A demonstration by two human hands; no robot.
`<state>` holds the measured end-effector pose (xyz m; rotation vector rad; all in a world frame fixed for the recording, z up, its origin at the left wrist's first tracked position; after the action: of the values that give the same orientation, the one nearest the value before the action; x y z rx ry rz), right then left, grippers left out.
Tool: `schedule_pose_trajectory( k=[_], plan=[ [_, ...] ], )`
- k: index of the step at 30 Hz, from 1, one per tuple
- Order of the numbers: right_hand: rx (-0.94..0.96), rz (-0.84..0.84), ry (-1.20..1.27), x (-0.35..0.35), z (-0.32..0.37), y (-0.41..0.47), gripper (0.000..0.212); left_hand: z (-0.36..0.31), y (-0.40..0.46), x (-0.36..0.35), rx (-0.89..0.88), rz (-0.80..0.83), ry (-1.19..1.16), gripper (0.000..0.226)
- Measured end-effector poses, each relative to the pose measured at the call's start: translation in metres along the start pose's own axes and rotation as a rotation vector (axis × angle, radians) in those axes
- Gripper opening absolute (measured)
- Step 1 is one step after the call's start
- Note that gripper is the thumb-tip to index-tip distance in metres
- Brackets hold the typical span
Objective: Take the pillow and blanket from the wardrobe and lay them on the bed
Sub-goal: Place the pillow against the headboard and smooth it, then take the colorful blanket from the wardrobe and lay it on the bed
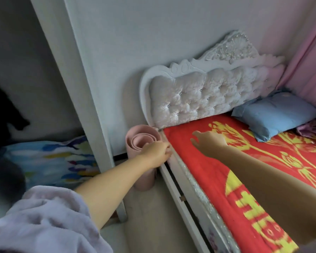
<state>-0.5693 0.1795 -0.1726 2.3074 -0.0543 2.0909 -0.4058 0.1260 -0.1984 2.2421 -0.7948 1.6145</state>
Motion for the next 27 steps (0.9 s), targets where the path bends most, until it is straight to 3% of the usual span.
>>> schedule_pose_trajectory(
  k=[8,17,22,27],
  plan=[
    [-0.010,-0.002,0.091,0.002,0.161,-0.020,0.040,0.146,-0.104,0.036,0.055,-0.022,0.011,0.032],
    [0.216,0.048,0.170,-0.016,0.398,0.025,0.040,0.381,-0.212,0.079,0.365,-0.055,0.024,0.032],
    [0.318,0.072,0.176,-0.010,0.473,0.072,0.040,0.457,-0.222,0.100,0.470,-0.089,0.030,0.031],
    [0.357,0.113,0.153,-0.030,0.504,0.139,0.038,0.505,-0.189,0.104,0.505,-0.090,0.052,0.032]
  ],
)
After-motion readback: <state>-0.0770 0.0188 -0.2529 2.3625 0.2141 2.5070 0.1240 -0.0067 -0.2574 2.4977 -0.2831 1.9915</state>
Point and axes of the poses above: each hand's wrist, its own y-axis towards the middle knuckle, its own x-axis out of the back of the hand, z = x × y, the point moved 8 cm from there along y, towards the middle knuckle, and after that the axes turned 15 degrees about x, right-handed, at the moved point
